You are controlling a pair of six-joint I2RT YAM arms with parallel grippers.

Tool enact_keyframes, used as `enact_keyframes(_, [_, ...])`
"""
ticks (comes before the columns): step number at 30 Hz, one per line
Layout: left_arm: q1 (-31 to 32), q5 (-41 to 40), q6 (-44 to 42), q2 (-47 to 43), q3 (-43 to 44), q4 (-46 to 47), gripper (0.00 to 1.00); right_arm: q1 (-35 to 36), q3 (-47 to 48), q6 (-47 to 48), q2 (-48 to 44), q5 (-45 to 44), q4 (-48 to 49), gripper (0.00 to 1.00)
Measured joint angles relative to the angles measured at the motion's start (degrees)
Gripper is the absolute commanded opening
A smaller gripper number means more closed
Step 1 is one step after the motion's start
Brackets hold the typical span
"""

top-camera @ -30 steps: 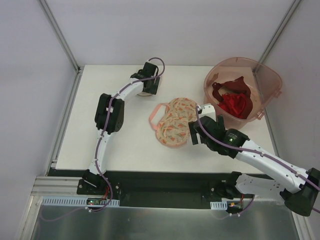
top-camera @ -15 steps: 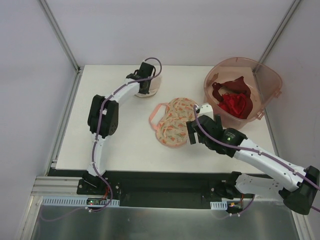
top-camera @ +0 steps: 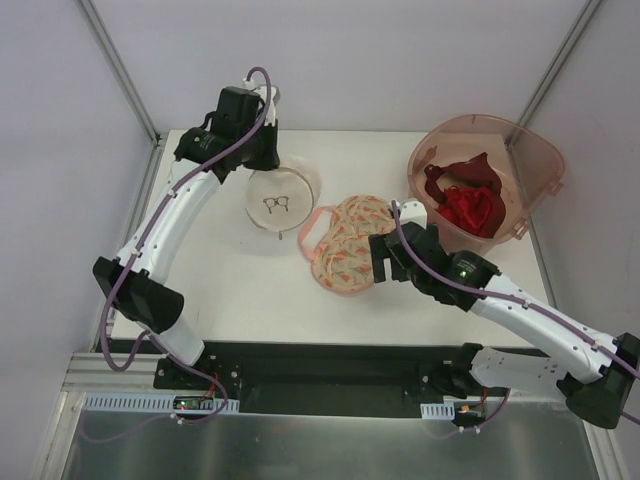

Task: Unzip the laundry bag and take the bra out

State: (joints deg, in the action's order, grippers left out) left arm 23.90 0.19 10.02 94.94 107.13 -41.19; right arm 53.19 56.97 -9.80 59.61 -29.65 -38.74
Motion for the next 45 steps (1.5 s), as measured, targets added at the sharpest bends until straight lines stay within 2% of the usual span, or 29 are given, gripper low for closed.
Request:
enact_keyframes(2, [-0.2, 2.5, 1.2, -1.3, -0.3, -3.2, 0.0, 0.0, 0.0, -0.8, -0.5, 0.4, -0.1, 0.96])
enact_keyframes(3, [-0.4, 3.5, 1.8, -1.8, -1.1, -4.1, 0.19, 0.0, 0.0, -1.2, -0.7, 0.5, -0.1, 0.96])
enact_keyframes(4, [-0.8, 4.4, 2.4, -2.0, -2.0, -5.0, 0.95, 0.1, 0.0, -1.7, -0.9, 0.6, -0.1, 0.96])
enact_keyframes(5, [-1.5, 5.4, 2.8, -1.9, -2.9, -5.6, 0.99, 0.2, 0.0, -2.1, -1.0, 0.6, -0.1, 0.96])
enact_keyframes(11, [-7.1, 6.8, 7.7, 5.4, -3.1, -6.5, 0.99, 2.0, 0.0, -3.9, -1.0, 1.4, -0.3, 0.96])
enact_keyframes(15, [-6.3, 4.1, 10.4, 6.1, -7.6, -5.5, 0.99, 5.0, 0.1, -5.0, -1.1, 0.0, -1.8, 0.97])
enact_keyframes(21, [1.2, 2.3, 8.3, -9.5, -24.7, -0.6, 0.99, 5.9, 0.0, -6.1, -1.8, -1.2, -2.7, 0.96])
enact_keyframes(25, [4.6, 5.9, 4.5, -22.7, -36.0, 3.8, 0.99, 6.0, -0.1, -6.2, -1.1, -1.0, -2.6, 0.96])
enact_keyframes(28, [5.4, 7.6, 2.6, -26.8, -40.8, 6.7, 0.99, 6.4, -0.1, -6.2, 0.6, -1.0, -2.5, 0.96])
enact_keyframes(31, [6.4, 6.1, 1.8, -24.8, -41.1, 8.9, 0.99, 7.2, 0.0, -6.2, 2.3, -1.0, -2.5, 0.96])
enact_keyframes(38, [8.0, -3.9, 2.4, -19.5, -40.2, 11.4, 0.99, 8.2, 0.0, -4.3, 2.1, -1.4, -0.6, 0.98])
enact_keyframes(42, [5.5, 1.2, 4.5, -21.7, -40.5, 10.8, 0.99, 8.8, -1.3, 4.8, 2.8, 2.1, 11.7, 0.97])
enact_keyframes(45, [3.8, 3.3, 6.7, -24.9, -40.8, 8.9, 0.99, 9.0, 0.0, 11.5, 7.9, 3.5, 19.0, 0.97])
